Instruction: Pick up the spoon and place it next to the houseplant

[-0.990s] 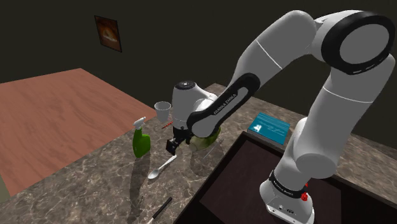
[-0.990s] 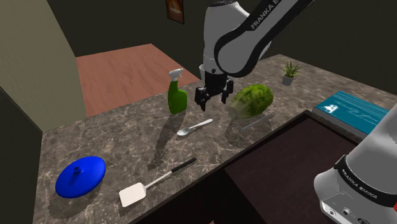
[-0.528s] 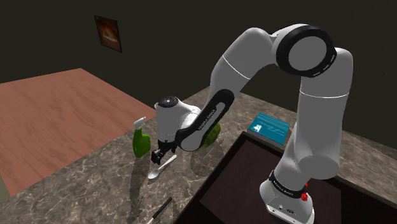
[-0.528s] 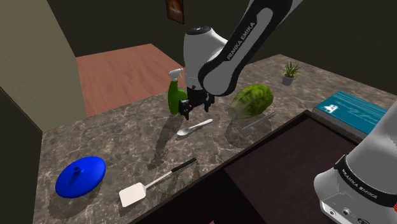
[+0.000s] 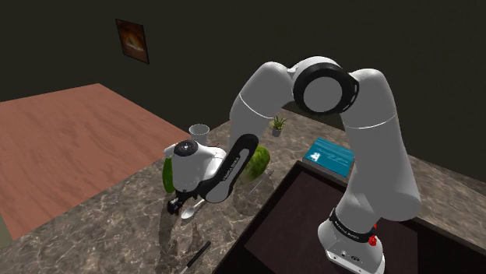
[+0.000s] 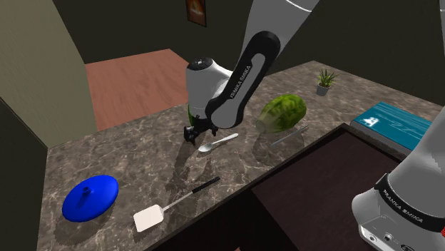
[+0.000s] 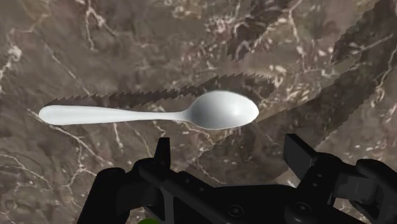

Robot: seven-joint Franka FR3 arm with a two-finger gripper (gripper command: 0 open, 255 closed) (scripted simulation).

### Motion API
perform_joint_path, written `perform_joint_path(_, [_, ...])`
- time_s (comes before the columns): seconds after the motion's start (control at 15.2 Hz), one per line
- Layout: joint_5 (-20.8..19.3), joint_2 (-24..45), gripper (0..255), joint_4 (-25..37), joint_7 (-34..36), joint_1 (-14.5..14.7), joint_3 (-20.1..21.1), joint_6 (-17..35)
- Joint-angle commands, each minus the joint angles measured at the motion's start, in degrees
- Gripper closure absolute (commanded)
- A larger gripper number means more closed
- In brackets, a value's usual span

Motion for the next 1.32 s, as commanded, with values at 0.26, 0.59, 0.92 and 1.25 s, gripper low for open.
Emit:
perform_joint_path(0.26, [-1.22,5.43,0,3.56,1.16,1.37,-1.65,2.15])
perform_joint_path(0.59, [-1.44,6.7,0,4.29,1.35,1.59,-2.03,2.73])
perform_joint_path(0.92, [-1.43,6.69,255,4.28,1.35,1.59,-2.02,2.72])
perform_joint_path(1.25, [-1.43,6.69,255,4.28,1.35,1.59,-2.02,2.73])
